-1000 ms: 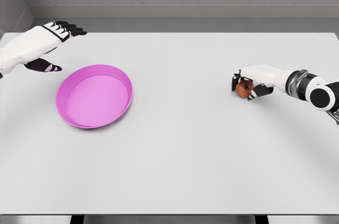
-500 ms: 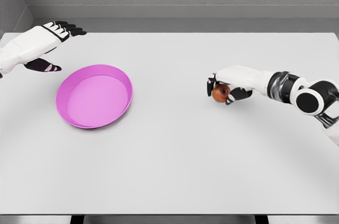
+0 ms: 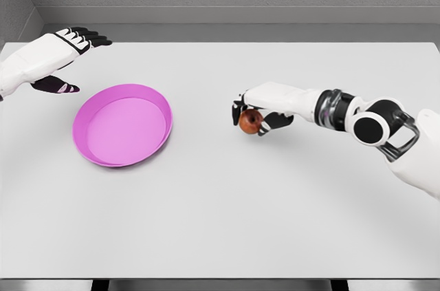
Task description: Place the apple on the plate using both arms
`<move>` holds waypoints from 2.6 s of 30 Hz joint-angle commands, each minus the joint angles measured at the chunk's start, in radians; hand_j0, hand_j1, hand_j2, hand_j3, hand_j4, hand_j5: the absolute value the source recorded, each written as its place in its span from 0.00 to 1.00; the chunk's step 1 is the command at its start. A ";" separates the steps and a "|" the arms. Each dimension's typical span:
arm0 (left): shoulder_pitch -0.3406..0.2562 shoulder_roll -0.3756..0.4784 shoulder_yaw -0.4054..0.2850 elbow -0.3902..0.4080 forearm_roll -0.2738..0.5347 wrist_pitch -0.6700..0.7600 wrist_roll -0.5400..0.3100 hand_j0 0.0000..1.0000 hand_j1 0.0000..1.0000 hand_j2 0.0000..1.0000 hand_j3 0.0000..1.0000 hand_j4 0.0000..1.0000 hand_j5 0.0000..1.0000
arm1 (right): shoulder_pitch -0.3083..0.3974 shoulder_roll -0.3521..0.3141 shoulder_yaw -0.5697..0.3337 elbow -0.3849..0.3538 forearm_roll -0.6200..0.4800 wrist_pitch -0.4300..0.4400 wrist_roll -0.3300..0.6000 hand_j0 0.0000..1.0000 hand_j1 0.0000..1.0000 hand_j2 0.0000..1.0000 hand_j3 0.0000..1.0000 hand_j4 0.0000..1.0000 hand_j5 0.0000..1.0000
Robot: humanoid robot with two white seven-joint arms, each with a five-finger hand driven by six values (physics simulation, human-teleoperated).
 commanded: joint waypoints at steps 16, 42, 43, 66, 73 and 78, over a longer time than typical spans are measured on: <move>0.000 0.002 0.001 -0.002 0.000 0.000 -0.001 1.00 1.00 1.00 1.00 1.00 1.00 | -0.008 0.050 0.003 0.007 -0.002 0.017 -0.004 1.00 1.00 1.00 1.00 1.00 1.00; -0.255 -0.293 -0.263 -0.074 -0.049 0.000 -0.243 1.00 1.00 1.00 1.00 1.00 1.00 | 0.158 -0.330 -0.368 0.058 0.001 -0.104 -0.002 1.00 1.00 1.00 1.00 1.00 1.00; -0.261 -0.317 -0.270 -0.075 -0.049 0.000 -0.263 1.00 1.00 1.00 1.00 1.00 1.00 | 0.160 -0.332 -0.368 0.061 -0.004 -0.097 -0.002 1.00 1.00 1.00 1.00 1.00 1.00; -0.324 -0.437 -0.421 -0.095 -0.211 0.000 -0.415 1.00 1.00 1.00 1.00 1.00 1.00 | 0.261 -0.355 -0.368 0.090 -0.007 -0.094 -0.002 1.00 1.00 1.00 1.00 1.00 1.00; -0.318 -0.465 -0.445 -0.108 -0.213 0.000 -0.415 1.00 1.00 1.00 1.00 1.00 1.00 | 0.264 -0.370 -0.366 0.090 -0.008 -0.094 -0.002 1.00 1.00 1.00 1.00 1.00 1.00; -0.324 -0.480 -0.479 -0.088 -0.222 0.000 -0.426 1.00 1.00 1.00 1.00 1.00 1.00 | 0.276 -0.372 -0.366 0.090 -0.008 -0.094 -0.002 1.00 1.00 1.00 1.00 1.00 1.00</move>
